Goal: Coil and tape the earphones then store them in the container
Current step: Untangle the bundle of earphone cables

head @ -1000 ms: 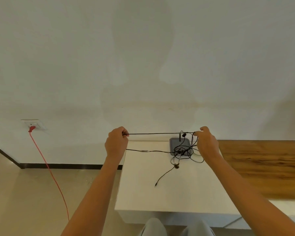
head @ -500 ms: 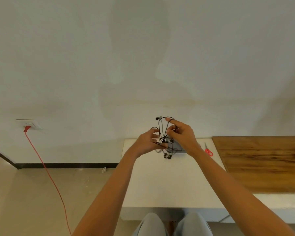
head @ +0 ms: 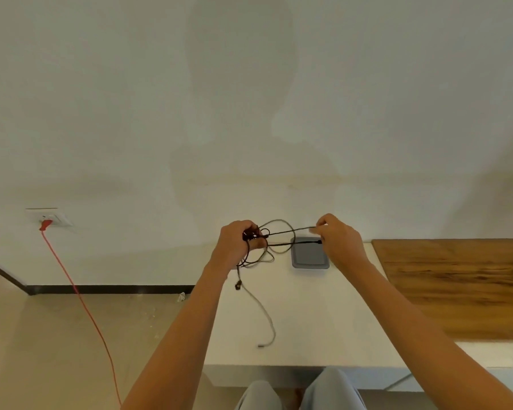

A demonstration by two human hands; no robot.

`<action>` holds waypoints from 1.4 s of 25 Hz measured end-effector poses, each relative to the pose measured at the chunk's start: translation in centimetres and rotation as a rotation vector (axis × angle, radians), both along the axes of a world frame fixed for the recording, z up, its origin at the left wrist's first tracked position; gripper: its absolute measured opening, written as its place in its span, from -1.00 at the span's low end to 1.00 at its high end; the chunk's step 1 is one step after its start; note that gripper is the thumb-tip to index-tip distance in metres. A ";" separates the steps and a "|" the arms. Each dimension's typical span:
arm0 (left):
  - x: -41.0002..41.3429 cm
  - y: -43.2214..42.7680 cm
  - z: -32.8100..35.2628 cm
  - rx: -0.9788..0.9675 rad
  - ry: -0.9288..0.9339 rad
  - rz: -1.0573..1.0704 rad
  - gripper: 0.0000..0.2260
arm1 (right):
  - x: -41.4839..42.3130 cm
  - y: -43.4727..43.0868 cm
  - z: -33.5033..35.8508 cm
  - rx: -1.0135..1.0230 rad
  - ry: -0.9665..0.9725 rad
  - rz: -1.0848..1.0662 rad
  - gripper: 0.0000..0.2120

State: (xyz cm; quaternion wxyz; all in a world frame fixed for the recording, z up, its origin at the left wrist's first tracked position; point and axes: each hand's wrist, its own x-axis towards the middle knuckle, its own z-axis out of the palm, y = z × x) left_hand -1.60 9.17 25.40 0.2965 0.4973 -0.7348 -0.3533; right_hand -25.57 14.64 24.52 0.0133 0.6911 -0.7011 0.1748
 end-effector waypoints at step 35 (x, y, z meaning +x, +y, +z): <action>2.2 -2.4 -7.6 0.445 0.515 0.380 -0.78 | 0.7 -1.1 -5.2 -0.108 -1.159 -0.396 -0.88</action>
